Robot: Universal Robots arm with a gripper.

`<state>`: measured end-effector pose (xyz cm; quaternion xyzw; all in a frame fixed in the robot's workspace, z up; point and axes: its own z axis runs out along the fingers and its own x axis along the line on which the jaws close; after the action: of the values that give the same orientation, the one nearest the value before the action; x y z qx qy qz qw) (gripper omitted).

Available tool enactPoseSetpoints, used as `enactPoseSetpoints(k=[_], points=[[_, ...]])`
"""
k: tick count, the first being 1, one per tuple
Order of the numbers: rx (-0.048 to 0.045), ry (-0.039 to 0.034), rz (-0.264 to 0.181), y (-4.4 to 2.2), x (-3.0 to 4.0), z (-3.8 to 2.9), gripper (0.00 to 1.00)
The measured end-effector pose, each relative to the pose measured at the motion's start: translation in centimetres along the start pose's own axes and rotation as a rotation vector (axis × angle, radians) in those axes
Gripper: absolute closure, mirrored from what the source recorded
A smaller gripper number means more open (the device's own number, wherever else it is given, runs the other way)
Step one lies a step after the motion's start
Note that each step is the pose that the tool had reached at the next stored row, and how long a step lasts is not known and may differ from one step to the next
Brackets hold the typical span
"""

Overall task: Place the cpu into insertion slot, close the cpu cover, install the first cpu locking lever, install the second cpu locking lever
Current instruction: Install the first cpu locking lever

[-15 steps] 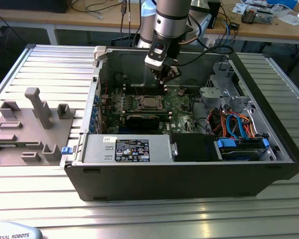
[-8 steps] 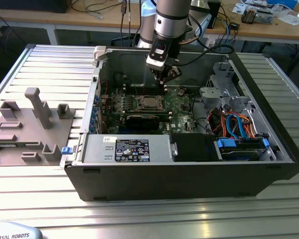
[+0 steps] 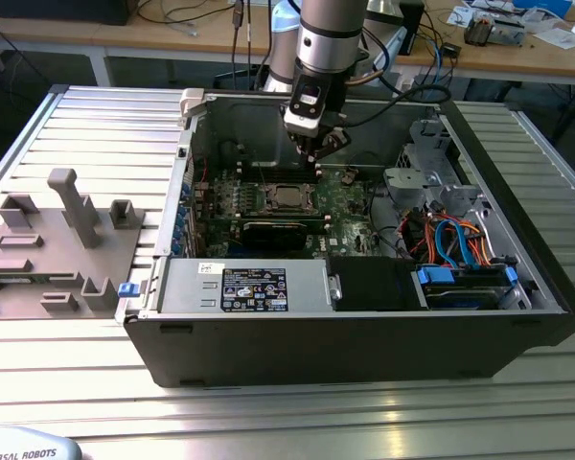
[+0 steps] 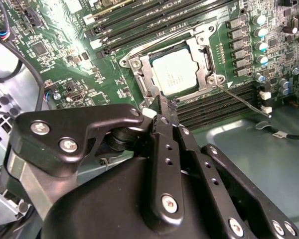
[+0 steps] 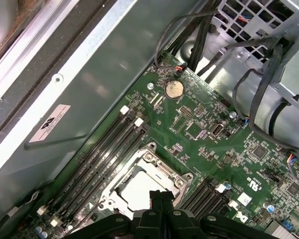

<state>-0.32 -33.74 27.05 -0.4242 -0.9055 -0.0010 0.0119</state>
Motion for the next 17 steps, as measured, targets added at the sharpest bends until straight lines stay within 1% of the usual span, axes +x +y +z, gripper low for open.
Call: enactPoseSetpoints(k=[7, 8, 9, 11, 17], points=[[0.0008, -0.0003, -0.034, 0.00, 0.00, 0.00, 0.89], [0.0013, -0.0004, -0.057, 0.00, 0.00, 0.00, 0.89], [0.0020, -0.0007, -0.091, 0.00, 0.00, 0.00, 0.89], [0.0025, -0.0009, -0.110, 0.00, 0.00, 0.00, 0.89], [0.0030, -0.0011, -0.135, 0.00, 0.00, 0.00, 0.89]])
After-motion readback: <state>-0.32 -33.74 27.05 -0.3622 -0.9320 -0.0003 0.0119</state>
